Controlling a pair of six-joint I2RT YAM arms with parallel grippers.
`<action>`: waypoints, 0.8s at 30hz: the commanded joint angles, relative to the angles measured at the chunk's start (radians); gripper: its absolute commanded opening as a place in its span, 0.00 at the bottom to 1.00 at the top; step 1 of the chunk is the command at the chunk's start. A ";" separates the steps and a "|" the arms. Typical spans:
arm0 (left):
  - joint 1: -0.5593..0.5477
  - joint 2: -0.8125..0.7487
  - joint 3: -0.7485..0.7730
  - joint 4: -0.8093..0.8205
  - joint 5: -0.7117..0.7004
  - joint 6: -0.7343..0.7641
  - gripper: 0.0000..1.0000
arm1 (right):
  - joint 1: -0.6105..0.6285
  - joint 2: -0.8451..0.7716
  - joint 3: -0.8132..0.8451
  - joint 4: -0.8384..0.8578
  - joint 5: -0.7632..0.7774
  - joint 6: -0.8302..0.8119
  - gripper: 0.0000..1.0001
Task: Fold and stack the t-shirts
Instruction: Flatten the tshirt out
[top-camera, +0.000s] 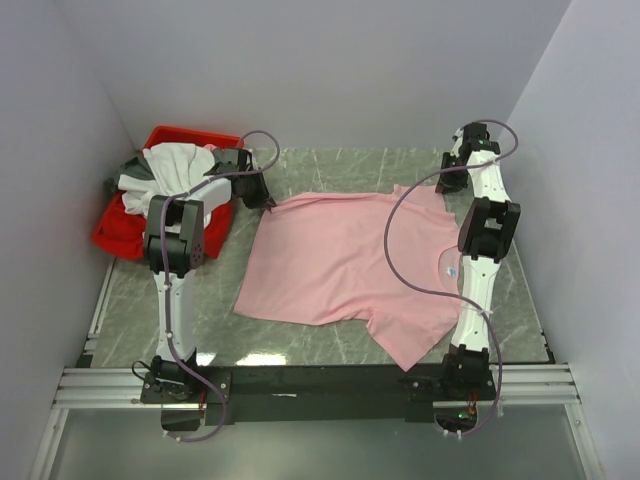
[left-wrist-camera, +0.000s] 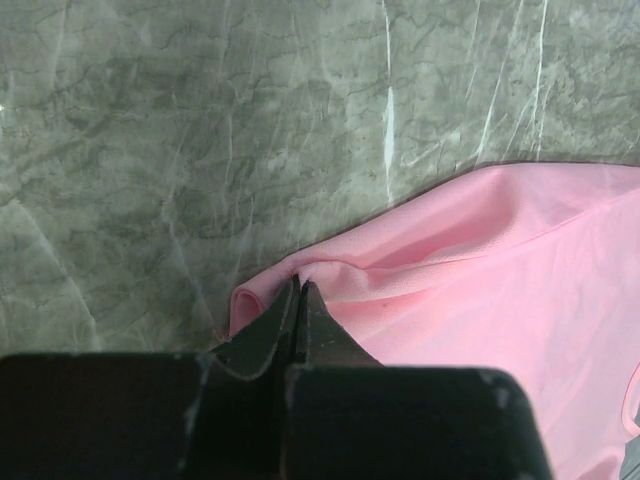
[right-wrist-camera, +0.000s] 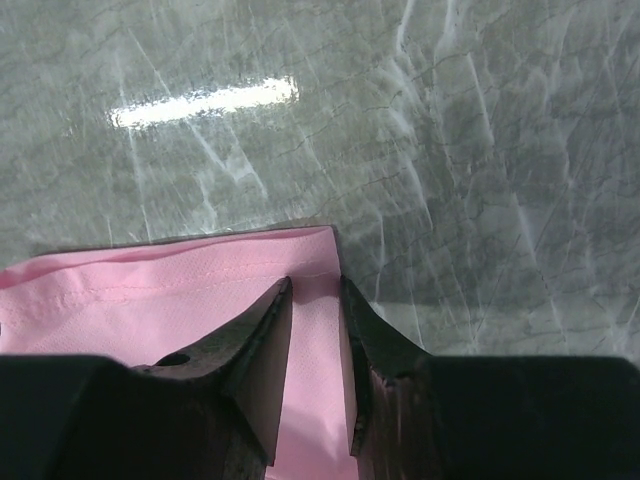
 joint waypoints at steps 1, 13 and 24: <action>-0.002 -0.073 -0.003 0.014 0.026 0.015 0.00 | 0.010 0.027 0.045 -0.039 -0.022 -0.014 0.33; -0.004 -0.080 -0.004 0.008 0.034 0.015 0.00 | 0.012 0.007 0.020 -0.022 -0.027 -0.014 0.00; 0.002 -0.227 -0.052 0.045 0.017 0.030 0.00 | 0.050 -0.512 -0.639 0.286 -0.039 -0.149 0.00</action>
